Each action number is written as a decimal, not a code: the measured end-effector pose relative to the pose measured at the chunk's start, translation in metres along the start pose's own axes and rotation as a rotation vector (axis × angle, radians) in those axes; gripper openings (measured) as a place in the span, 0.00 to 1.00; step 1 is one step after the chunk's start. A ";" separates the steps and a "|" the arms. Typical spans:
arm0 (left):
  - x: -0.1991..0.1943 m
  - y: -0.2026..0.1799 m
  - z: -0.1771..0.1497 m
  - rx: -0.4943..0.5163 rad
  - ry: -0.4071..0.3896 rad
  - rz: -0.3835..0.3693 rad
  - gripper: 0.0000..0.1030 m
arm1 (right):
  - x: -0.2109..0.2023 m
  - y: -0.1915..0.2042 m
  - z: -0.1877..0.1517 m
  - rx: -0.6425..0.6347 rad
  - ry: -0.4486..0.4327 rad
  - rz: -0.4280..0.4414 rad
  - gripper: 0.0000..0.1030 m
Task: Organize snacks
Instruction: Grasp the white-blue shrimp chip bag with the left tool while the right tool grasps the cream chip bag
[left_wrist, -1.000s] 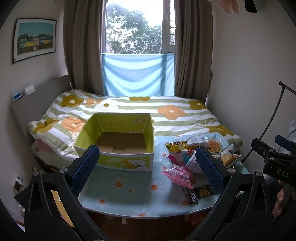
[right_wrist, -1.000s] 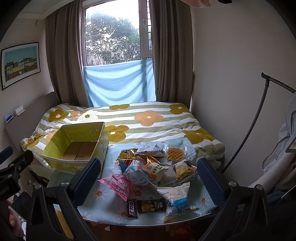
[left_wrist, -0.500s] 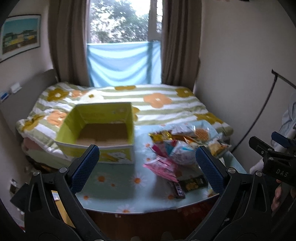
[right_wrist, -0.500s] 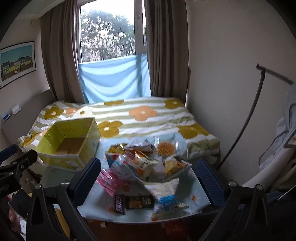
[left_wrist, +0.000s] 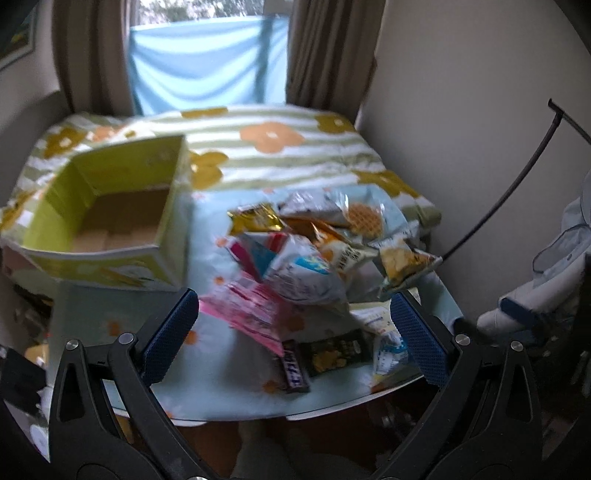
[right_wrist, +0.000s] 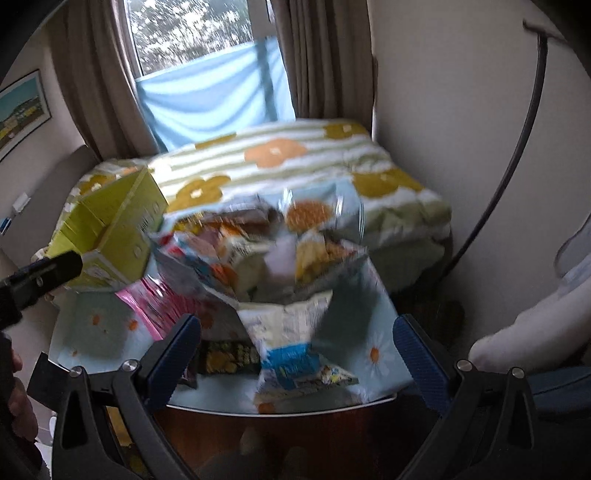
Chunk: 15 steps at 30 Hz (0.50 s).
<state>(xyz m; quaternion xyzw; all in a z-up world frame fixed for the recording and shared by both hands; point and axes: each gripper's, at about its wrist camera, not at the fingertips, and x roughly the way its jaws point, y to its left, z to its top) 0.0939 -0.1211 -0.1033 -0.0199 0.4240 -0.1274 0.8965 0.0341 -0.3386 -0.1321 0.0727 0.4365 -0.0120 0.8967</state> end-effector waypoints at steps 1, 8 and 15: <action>0.011 -0.003 0.002 0.004 0.017 -0.008 1.00 | 0.009 0.000 -0.003 0.001 0.024 0.000 1.00; 0.084 -0.010 0.014 0.015 0.127 -0.033 1.00 | 0.063 0.001 -0.014 -0.020 0.146 -0.023 1.00; 0.145 0.010 0.024 -0.010 0.224 -0.022 1.00 | 0.106 0.013 -0.023 -0.085 0.251 -0.029 1.00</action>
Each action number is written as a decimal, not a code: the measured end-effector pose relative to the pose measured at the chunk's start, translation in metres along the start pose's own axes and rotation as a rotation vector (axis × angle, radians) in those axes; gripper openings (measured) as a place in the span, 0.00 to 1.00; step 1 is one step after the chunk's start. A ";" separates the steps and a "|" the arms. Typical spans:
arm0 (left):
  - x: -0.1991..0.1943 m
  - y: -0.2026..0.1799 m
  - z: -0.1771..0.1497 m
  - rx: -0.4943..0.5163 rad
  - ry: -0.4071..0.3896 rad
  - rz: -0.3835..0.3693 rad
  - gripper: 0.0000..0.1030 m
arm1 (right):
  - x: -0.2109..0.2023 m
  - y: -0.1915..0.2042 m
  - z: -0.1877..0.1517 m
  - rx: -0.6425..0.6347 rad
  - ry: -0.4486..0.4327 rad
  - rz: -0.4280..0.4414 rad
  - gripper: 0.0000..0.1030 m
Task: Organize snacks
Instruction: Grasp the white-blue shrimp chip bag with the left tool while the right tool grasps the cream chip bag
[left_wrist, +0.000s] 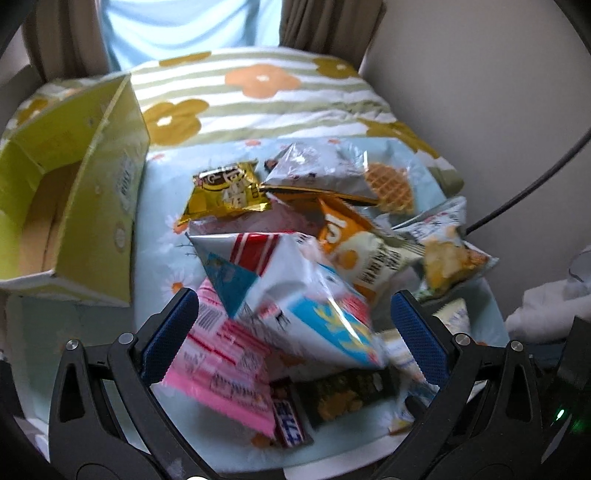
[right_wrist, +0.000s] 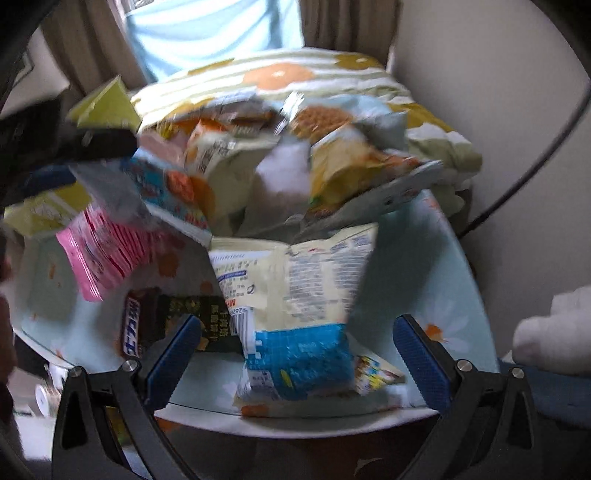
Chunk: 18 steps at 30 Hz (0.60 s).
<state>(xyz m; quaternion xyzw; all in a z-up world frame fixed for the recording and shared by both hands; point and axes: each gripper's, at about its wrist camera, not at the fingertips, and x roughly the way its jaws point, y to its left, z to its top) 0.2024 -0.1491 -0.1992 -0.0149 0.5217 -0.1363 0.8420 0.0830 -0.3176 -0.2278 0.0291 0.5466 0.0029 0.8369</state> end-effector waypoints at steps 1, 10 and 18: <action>0.009 0.003 0.003 -0.005 0.021 -0.006 1.00 | 0.007 0.001 0.000 -0.015 0.017 -0.006 1.00; 0.053 0.014 0.007 -0.024 0.123 -0.060 0.84 | 0.025 -0.005 -0.003 -0.002 0.070 -0.027 1.00; 0.051 0.028 0.006 -0.062 0.119 -0.100 0.75 | 0.026 -0.008 -0.005 0.000 0.072 -0.029 0.83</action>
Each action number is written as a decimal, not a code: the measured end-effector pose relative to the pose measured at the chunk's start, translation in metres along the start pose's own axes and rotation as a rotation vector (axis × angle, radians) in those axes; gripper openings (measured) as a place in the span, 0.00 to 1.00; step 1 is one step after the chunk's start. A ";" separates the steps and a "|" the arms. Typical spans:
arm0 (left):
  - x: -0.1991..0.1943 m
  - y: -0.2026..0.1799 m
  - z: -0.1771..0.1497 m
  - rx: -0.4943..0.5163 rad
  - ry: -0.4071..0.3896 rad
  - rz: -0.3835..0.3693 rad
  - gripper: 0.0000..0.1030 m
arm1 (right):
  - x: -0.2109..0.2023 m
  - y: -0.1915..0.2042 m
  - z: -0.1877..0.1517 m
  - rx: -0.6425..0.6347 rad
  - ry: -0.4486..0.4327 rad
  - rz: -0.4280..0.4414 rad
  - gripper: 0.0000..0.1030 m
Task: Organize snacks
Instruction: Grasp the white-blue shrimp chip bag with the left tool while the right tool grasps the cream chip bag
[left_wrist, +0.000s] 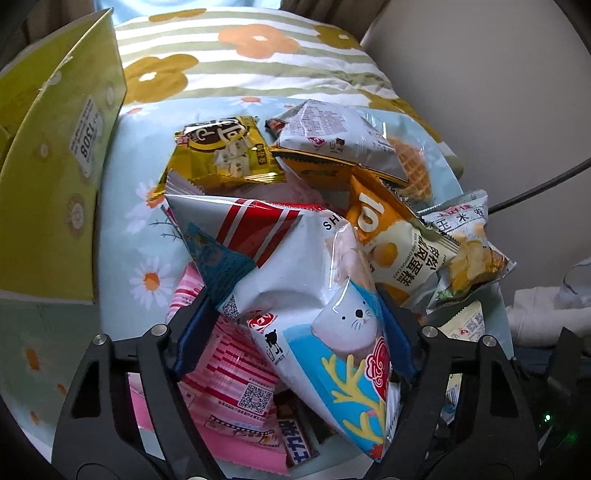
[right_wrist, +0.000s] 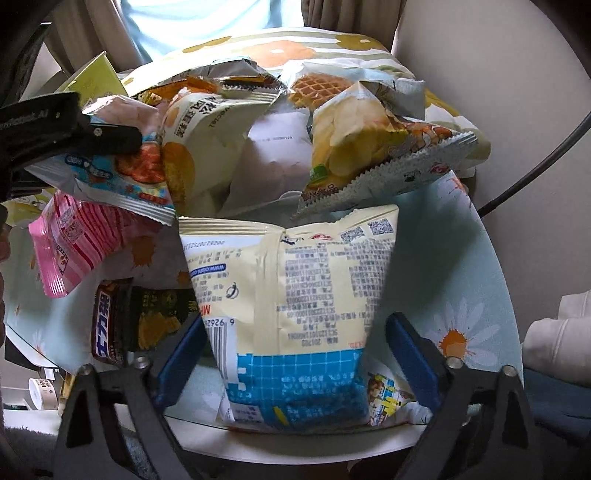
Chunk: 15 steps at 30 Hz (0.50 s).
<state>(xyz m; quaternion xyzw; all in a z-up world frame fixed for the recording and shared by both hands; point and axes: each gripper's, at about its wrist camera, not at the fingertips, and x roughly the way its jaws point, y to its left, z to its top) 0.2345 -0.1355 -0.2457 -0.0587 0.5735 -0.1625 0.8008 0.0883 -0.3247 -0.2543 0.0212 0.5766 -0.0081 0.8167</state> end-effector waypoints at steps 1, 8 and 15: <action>-0.002 0.001 0.000 -0.002 -0.008 0.003 0.75 | 0.001 0.000 0.000 0.001 0.005 0.001 0.80; -0.020 0.002 0.000 0.004 -0.048 0.012 0.74 | 0.009 -0.002 0.004 0.023 0.029 0.022 0.53; -0.041 0.002 -0.007 -0.004 -0.083 0.008 0.74 | -0.001 -0.007 0.006 0.013 0.009 0.037 0.47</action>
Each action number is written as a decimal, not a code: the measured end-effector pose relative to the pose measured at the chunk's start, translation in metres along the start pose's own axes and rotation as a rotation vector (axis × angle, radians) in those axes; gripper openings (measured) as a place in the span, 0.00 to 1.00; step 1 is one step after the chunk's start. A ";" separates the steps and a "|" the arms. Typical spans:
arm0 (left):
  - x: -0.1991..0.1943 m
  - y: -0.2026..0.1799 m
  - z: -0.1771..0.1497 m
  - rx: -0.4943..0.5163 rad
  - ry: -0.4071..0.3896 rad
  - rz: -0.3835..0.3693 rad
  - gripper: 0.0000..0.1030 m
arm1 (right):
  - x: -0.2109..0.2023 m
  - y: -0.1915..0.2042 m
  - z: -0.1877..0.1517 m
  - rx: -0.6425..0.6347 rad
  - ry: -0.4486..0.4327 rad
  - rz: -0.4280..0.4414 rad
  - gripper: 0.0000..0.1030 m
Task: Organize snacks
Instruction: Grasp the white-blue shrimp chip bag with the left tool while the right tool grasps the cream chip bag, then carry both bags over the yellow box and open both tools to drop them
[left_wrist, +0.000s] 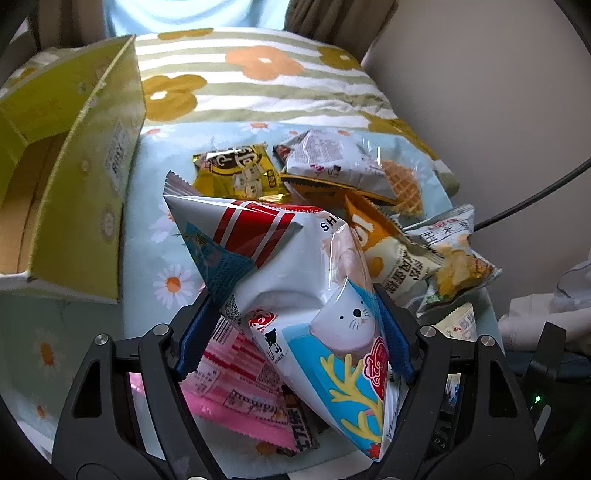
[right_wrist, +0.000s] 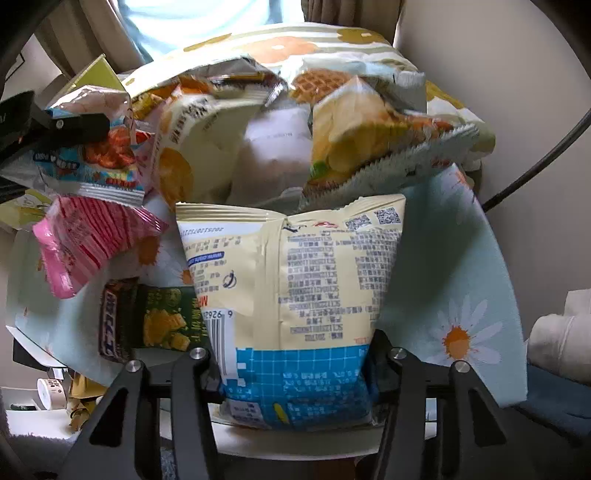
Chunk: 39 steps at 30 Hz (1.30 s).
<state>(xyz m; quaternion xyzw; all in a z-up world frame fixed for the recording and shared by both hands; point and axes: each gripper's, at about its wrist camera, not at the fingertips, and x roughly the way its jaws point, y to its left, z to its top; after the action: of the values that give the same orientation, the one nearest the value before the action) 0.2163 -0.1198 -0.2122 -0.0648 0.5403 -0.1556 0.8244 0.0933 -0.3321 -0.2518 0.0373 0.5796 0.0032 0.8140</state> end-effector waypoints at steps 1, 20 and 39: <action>-0.003 -0.001 -0.001 0.001 -0.006 0.001 0.74 | -0.003 -0.001 0.000 -0.003 -0.007 0.003 0.47; -0.133 -0.007 -0.009 -0.029 -0.283 0.068 0.74 | -0.112 0.031 0.045 -0.105 -0.207 0.043 0.47; -0.213 0.192 0.077 -0.156 -0.423 0.149 0.74 | -0.122 0.231 0.178 -0.310 -0.330 0.122 0.47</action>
<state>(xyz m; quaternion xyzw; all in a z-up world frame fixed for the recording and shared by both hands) 0.2437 0.1264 -0.0479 -0.1193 0.3694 -0.0349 0.9209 0.2300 -0.1180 -0.0641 -0.0531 0.4280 0.1352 0.8920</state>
